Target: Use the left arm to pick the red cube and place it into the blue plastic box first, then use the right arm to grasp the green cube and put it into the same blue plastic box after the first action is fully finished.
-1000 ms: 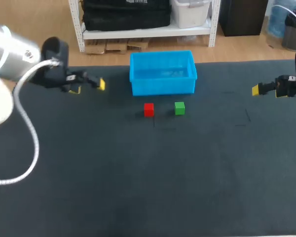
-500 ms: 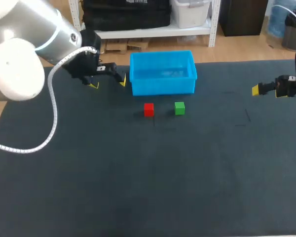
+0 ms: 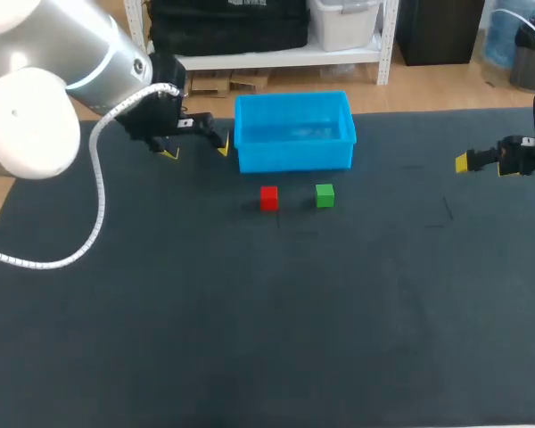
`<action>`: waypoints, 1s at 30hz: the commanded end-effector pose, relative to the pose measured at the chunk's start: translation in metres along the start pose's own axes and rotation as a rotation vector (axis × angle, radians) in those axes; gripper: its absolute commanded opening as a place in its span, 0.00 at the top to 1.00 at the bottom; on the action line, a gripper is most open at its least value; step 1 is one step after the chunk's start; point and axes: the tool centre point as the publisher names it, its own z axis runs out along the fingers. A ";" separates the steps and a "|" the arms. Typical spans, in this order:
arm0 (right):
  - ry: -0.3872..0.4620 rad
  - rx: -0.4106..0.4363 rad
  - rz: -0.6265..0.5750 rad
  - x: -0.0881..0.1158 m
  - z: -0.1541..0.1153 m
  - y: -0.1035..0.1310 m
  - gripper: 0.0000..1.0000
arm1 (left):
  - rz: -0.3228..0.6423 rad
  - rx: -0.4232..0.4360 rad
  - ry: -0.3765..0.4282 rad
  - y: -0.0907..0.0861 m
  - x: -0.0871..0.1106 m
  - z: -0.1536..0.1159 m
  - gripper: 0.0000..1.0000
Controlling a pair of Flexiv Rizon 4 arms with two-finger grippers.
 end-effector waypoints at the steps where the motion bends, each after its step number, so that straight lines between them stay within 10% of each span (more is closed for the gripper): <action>1: 0.002 -0.002 -0.001 0.000 0.000 -0.001 0.00 | -0.002 -0.006 0.001 -0.001 0.000 0.000 0.00; 11: 0.002 -0.002 -0.001 0.000 0.000 -0.001 0.00 | -0.135 -0.239 0.128 -0.042 -0.038 0.019 0.00; 30: 0.002 -0.002 -0.001 0.000 0.000 -0.001 0.00 | -0.215 -0.233 0.291 -0.058 -0.036 0.066 0.00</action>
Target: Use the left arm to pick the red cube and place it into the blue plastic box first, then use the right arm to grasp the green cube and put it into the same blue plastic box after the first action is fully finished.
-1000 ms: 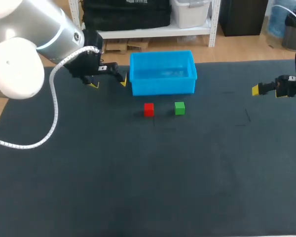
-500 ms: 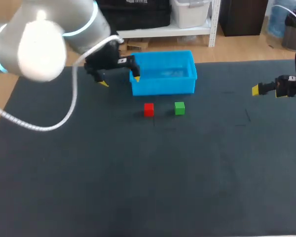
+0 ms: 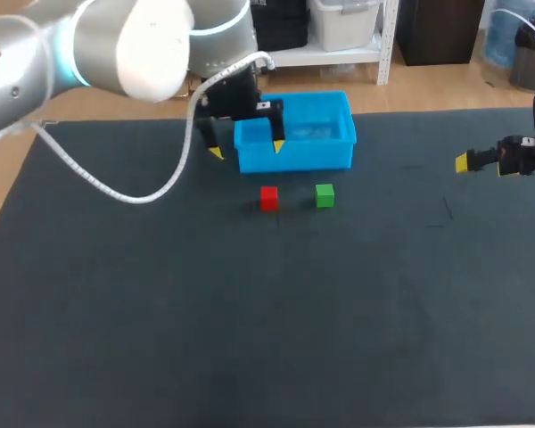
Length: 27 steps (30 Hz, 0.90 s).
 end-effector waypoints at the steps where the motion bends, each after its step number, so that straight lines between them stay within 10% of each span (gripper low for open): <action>1: 0.002 -0.002 -0.001 0.000 0.000 -0.001 0.00 | -0.001 -0.004 0.045 -0.004 -0.011 0.004 0.00; 27: 0.002 -0.002 -0.001 0.000 0.000 -0.001 0.00 | 0.020 -0.004 0.076 -0.011 -0.009 0.083 0.00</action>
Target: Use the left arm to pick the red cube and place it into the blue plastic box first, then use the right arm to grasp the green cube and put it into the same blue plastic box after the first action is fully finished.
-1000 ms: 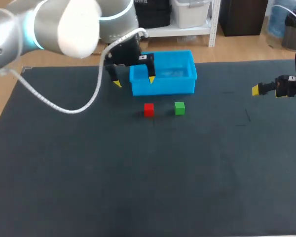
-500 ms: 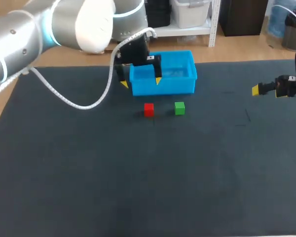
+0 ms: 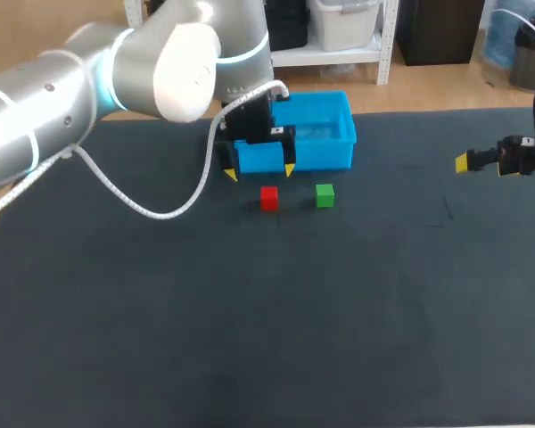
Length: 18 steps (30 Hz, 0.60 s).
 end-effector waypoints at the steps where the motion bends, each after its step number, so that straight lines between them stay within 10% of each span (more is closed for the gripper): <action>1: 0.002 -0.002 -0.001 0.000 0.000 -0.001 0.00 | -0.001 0.000 0.006 -0.003 -0.008 0.015 0.00; 18: 0.002 -0.002 -0.001 0.000 0.000 -0.001 0.00 | -0.026 -0.048 0.015 -0.009 -0.001 0.040 0.00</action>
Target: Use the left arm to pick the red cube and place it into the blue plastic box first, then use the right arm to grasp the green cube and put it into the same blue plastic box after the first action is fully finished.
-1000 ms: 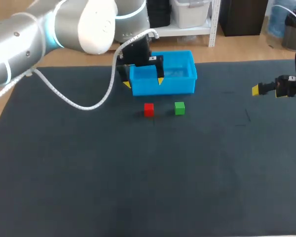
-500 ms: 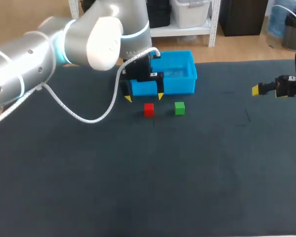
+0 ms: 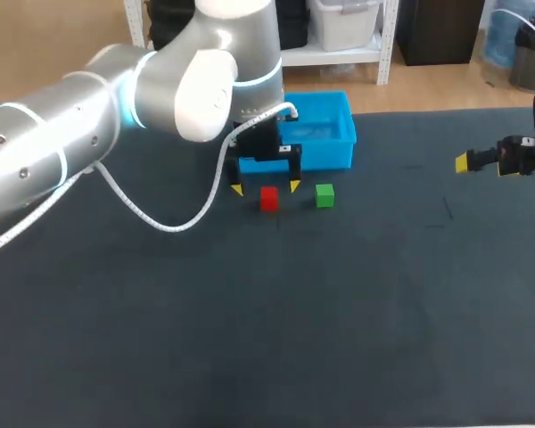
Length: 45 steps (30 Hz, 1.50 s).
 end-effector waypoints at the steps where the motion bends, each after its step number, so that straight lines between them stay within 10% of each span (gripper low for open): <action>1: 0.002 -0.002 -0.001 0.000 0.000 -0.001 0.00 | -0.008 -0.009 0.005 -0.005 -0.002 0.005 0.00; 18: 0.002 -0.002 -0.001 0.000 0.000 -0.001 0.00 | -0.022 -0.031 0.016 -0.005 0.005 0.014 0.00; 20: 0.002 -0.002 -0.001 0.000 0.000 -0.001 0.00 | -0.025 -0.037 0.014 -0.004 0.005 0.014 0.58; 23: 0.002 -0.002 -0.001 0.000 0.000 -0.001 0.00 | -0.033 -0.044 0.015 -0.004 0.006 0.014 1.00; 45: 0.002 -0.002 -0.001 0.000 0.000 -0.001 0.00 | -0.005 -0.039 -0.029 -0.001 0.007 -0.006 1.00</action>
